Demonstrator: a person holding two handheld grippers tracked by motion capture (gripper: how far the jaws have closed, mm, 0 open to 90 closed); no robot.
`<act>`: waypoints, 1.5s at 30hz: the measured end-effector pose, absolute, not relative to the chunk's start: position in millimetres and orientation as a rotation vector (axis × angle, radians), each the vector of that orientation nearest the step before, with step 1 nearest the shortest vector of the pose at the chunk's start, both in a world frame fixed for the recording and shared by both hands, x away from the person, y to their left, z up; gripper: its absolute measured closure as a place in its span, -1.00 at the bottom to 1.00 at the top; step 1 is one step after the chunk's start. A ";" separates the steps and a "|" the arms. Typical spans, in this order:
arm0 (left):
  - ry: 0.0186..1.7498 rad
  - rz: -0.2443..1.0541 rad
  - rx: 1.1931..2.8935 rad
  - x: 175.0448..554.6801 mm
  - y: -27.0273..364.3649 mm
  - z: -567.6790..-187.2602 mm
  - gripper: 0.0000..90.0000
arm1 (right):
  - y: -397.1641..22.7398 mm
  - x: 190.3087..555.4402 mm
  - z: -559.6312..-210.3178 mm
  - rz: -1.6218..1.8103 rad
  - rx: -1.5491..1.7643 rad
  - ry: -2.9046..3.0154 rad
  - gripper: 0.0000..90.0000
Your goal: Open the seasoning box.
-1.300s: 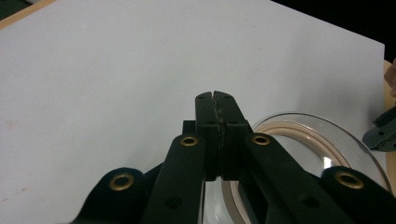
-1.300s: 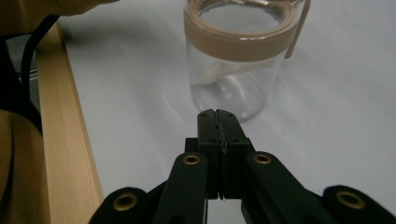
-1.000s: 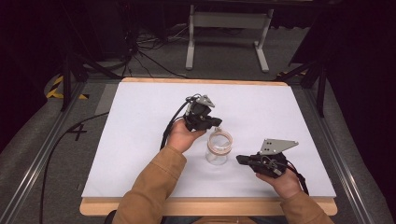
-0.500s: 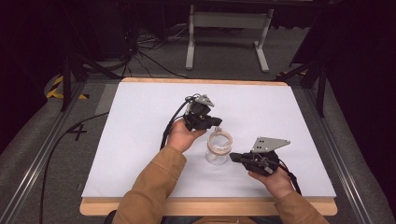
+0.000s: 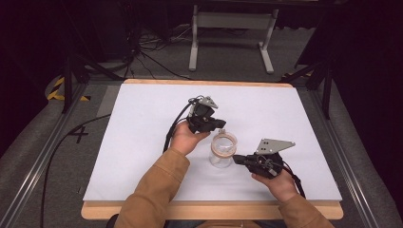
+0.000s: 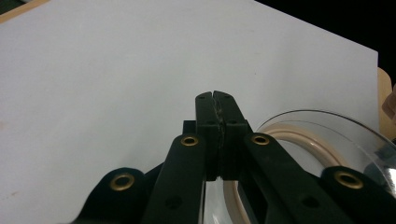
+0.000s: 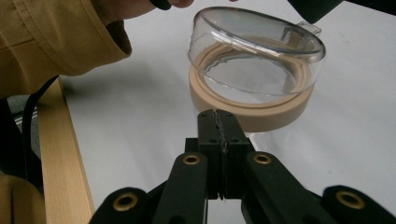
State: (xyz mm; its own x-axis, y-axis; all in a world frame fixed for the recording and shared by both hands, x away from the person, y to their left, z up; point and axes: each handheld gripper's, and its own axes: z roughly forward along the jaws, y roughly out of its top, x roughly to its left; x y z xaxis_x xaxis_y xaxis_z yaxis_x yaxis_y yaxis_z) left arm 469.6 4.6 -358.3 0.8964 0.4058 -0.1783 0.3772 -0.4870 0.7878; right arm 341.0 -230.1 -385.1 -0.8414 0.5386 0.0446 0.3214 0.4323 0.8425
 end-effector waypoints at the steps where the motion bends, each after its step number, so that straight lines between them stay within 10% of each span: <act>1: 0.560 0.036 2.129 470.0 4.8 -358.4 0.99 | -230.1 341.9 -385.1 1.375 0.758 2.455 1.00; 45: 0.720 0.157 2.036 428.1 88.0 -342.2 0.86 | -227.4 368.3 -360.3 1.515 0.676 2.400 1.00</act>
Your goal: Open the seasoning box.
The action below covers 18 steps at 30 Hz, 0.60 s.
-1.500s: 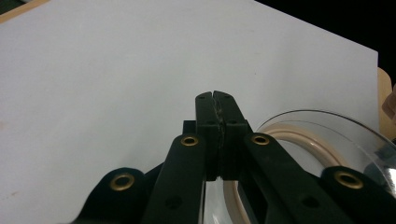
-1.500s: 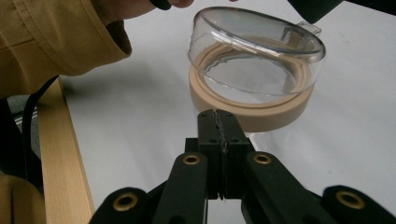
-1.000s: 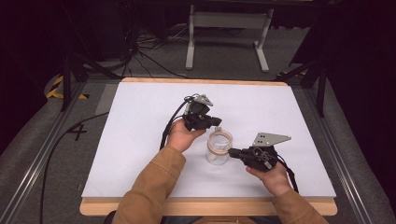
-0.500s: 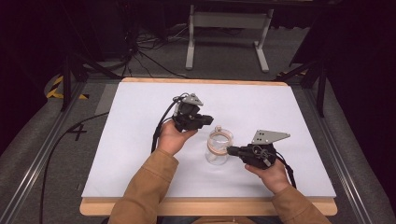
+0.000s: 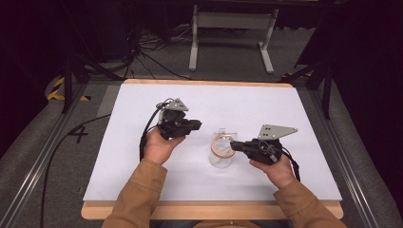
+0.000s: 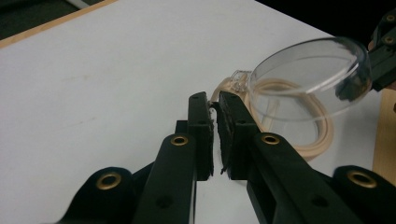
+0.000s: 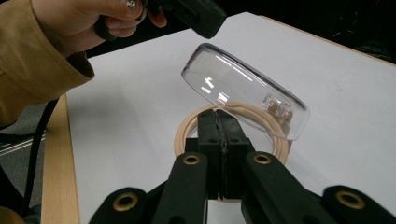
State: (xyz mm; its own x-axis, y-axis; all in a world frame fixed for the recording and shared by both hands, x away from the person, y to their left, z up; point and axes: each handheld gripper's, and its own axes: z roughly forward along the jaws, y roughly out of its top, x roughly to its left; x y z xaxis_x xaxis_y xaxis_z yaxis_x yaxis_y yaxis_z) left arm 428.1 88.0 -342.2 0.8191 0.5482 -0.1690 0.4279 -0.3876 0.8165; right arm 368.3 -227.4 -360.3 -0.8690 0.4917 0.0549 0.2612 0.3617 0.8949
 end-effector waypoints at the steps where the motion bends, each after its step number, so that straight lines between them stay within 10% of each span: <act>1: 0.733 0.162 2.030 426.6 91.1 -342.5 0.86 | -227.2 369.6 -359.4 1.520 0.669 2.395 1.00; 18: 0.853 0.212 1.990 397.9 140.8 -346.4 0.84 | -223.0 397.6 -348.5 1.544 0.624 2.362 1.00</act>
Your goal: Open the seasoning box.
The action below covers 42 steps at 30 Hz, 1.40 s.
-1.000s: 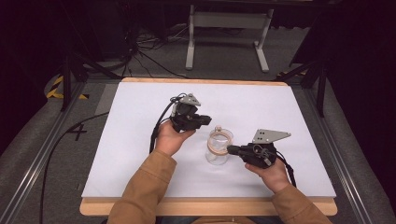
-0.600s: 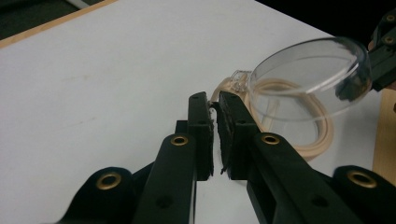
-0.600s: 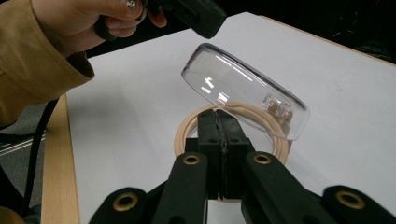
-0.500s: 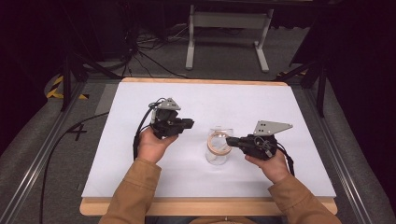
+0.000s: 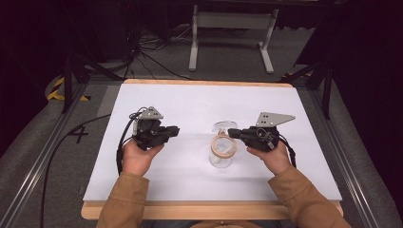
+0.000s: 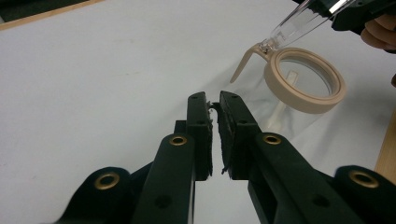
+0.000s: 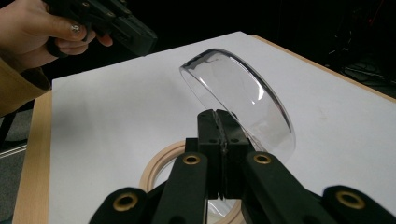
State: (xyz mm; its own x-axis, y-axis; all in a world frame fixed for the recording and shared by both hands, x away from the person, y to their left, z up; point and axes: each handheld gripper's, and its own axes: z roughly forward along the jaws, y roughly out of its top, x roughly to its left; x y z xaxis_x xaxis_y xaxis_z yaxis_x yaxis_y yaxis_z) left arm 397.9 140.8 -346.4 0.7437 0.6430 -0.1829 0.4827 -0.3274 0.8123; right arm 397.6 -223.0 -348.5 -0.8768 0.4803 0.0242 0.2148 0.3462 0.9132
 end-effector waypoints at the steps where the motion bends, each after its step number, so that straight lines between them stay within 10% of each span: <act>1: 0.853 0.212 1.990 397.9 140.8 -346.4 0.83 | -223.0 397.6 -348.5 1.544 0.624 2.362 1.00; 42: 0.865 0.189 2.027 392.1 146.7 -347.2 0.71 | -275.2 411.2 -335.5 1.546 0.749 2.285 0.79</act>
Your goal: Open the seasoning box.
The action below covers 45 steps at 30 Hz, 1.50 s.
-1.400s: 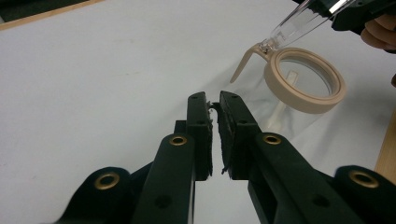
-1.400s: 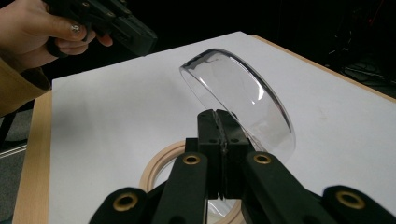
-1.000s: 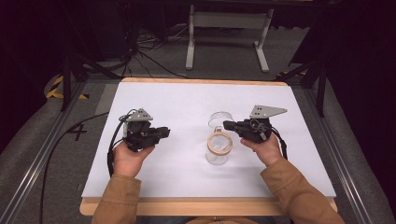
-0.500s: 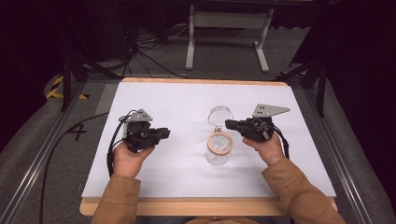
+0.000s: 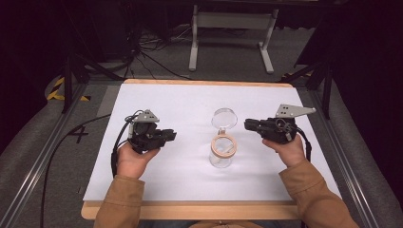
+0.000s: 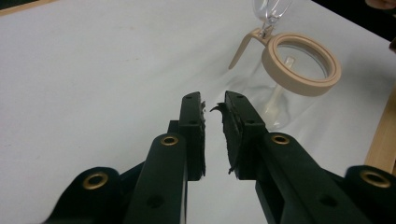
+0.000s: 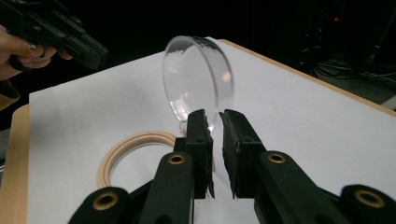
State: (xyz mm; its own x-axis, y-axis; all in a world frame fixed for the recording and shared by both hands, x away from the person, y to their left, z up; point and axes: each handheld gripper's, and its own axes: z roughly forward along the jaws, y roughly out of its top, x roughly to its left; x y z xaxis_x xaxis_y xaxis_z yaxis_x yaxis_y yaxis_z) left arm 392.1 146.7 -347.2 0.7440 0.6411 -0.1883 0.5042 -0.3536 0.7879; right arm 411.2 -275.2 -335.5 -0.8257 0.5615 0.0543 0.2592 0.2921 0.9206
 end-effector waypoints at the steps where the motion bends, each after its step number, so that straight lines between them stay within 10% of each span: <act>1: 0.861 0.206 2.042 393.2 147.8 -347.6 0.70 | -283.2 412.0 -334.9 1.533 0.770 2.272 0.77; 45: 1.182 0.127 2.078 436.4 172.5 -408.1 0.57 | -363.1 456.8 -423.6 1.101 1.318 2.369 0.54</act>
